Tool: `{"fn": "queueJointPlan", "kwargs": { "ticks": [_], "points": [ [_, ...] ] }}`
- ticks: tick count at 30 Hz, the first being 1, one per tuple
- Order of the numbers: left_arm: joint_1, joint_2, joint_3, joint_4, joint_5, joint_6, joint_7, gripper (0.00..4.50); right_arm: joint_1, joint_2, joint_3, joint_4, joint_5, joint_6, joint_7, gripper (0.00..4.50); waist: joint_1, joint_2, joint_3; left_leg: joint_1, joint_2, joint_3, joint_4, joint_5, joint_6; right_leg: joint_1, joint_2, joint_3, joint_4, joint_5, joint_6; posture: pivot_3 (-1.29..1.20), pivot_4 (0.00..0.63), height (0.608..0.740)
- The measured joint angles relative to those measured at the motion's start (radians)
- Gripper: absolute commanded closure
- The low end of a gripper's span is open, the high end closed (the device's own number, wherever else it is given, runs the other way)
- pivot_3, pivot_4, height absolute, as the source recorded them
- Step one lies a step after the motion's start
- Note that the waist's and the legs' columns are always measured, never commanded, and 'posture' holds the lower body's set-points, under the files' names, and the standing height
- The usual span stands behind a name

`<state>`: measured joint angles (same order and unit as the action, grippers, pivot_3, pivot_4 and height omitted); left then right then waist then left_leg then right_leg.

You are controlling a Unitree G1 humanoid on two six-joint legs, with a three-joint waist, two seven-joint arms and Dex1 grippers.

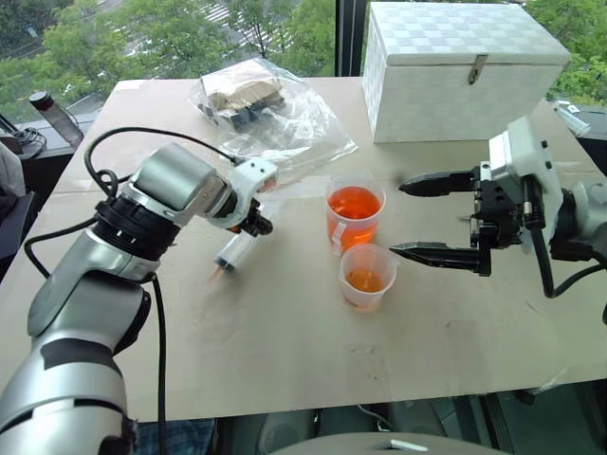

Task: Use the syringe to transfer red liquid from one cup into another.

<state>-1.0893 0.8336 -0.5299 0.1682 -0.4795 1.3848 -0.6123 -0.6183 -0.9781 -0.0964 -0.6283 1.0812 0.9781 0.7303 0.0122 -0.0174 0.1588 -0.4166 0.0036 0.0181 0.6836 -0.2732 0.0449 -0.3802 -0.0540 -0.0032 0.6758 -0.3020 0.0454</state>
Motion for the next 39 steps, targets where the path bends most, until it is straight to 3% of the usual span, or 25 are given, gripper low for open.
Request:
{"fn": "queueJointPlan", "kwargs": {
  "ticks": [6, 10, 15, 19, 24, 29, 39],
  "points": [
    [-0.061, 0.022, 0.300, 0.058, 0.027, -0.248, -0.048, 3.12, 0.006, -0.008, -0.068, 0.054, 0.037, 0.014, -0.014, 0.00, -0.001, -0.002, 0.001, 0.000, 0.000, 0.001, 0.000, 0.000, 0.000, 0.000, 0.000, 0.000, -0.001, 0.000, 0.000, 0.00, 0.150, 0.740],
    [-0.072, -0.108, 0.549, 0.040, -0.077, -0.327, -0.058, 3.12, -0.037, 0.072, -0.076, 0.131, 0.025, -0.028, -0.029, 0.00, 0.003, -0.002, 0.001, -0.001, 0.000, 0.000, 0.001, 0.000, 0.000, 0.000, -0.001, -0.001, 0.000, 0.000, 0.000, 0.00, 0.150, 0.740],
    [-0.020, -0.264, 0.674, -0.107, -0.174, -0.403, -0.046, 3.12, -0.113, 0.124, -0.082, 0.262, -0.004, -0.069, -0.044, 0.00, -0.002, -0.002, 0.001, -0.001, 0.000, 0.001, 0.001, 0.000, 0.000, 0.000, -0.001, 0.000, 0.002, 0.000, 0.000, 0.00, 0.150, 0.740],
    [0.020, -0.360, 0.698, -0.173, -0.246, -0.420, -0.047, 3.12, -0.168, 0.232, -0.106, 0.342, -0.059, -0.158, -0.090, 0.00, -0.010, -0.002, 0.001, 0.000, 0.000, 0.001, 0.001, 0.000, 0.000, 0.000, 0.000, 0.000, 0.002, 0.000, 0.000, 0.00, 0.150, 0.740],
    [0.086, -0.367, 0.678, -0.202, -0.257, -0.502, -0.137, 3.12, -0.230, 0.276, -0.108, 0.364, -0.136, -0.178, -0.192, 0.00, -0.023, -0.001, 0.001, 0.000, 0.000, 0.001, 0.000, 0.000, 0.000, 0.000, 0.000, 0.000, 0.002, 0.000, 0.000, 0.00, 0.150, 0.740],
    [0.197, -0.372, 0.567, -0.234, -0.170, -0.672, -0.236, 3.12, -0.255, 0.314, -0.109, 0.367, -0.145, -0.152, -0.282, 0.00, -0.023, -0.001, 0.001, 0.000, 0.000, 0.002, 0.000, 0.000, 0.000, 0.000, 0.000, 0.000, 0.002, 0.000, 0.000, 0.00, 0.150, 0.740],
    [0.350, -0.447, 0.469, -0.233, -0.019, -0.953, -0.287, 3.12, -0.263, 0.385, -0.095, 0.309, -0.048, -0.041, -0.365, 0.00, -0.023, -0.001, 0.001, 0.000, 0.000, 0.002, 0.000, 0.000, 0.000, 0.000, 0.000, 0.000, 0.002, 0.000, 0.000, 0.00, 0.150, 0.740]
  ]
}}
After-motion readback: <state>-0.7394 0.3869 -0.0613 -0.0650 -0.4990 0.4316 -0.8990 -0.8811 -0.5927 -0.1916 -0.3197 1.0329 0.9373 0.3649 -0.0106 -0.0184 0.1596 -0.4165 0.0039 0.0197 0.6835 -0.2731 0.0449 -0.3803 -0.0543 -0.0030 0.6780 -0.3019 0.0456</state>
